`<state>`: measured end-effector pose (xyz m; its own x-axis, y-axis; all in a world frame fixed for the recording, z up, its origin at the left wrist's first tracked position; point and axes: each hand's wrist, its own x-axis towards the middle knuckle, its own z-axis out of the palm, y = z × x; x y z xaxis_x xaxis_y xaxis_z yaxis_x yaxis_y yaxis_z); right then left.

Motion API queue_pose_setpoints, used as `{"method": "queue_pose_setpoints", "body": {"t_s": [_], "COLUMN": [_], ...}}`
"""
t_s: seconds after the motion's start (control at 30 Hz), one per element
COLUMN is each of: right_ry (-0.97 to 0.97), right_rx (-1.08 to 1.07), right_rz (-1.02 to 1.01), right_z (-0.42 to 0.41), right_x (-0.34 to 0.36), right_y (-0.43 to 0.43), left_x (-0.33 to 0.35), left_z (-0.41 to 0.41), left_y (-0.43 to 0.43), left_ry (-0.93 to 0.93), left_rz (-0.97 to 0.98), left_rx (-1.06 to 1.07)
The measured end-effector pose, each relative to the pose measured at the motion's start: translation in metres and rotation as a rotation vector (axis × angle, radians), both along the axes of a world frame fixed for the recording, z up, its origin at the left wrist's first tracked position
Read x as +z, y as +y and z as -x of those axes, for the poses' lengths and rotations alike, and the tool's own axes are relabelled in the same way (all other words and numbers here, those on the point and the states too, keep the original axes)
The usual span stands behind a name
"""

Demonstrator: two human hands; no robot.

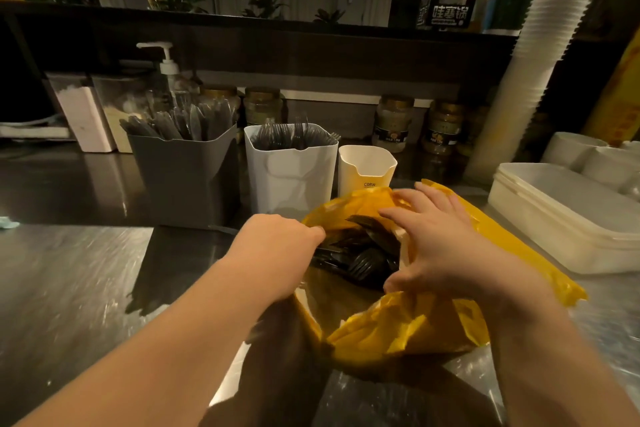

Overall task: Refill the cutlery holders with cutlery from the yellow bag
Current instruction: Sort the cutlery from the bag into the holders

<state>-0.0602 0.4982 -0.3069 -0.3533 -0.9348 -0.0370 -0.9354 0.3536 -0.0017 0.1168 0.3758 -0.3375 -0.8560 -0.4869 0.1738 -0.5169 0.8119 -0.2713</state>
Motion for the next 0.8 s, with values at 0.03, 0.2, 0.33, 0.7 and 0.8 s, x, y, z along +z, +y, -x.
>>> {"method": "queue_pose_setpoints", "body": {"t_s": [0.03,0.2,0.33,0.7,0.8], "right_ry": [0.001,0.145,0.075,-0.016,-0.014], "right_rx": [0.049,0.224,0.37,0.27,0.262], "right_rz": [0.036,0.159,0.202,0.143,0.245], "right_z": [-0.006,-0.039,-0.061,-0.053,-0.053], "right_x": [0.0,-0.003,-0.01,-0.037,-0.036], "right_y": [-0.003,-0.011,-0.021,-0.046,-0.048], "left_x": [0.0,0.0,0.002,0.006,0.011], "left_z": [-0.003,-0.008,-0.013,-0.02,-0.02], "left_y": [0.0,0.0,0.001,0.008,0.01], "left_ry": [0.005,0.006,-0.006,0.164,0.241], "left_rz": [0.008,-0.01,-0.01,0.009,0.058], "left_rx": [0.011,0.056,0.094,0.096,0.07]}}
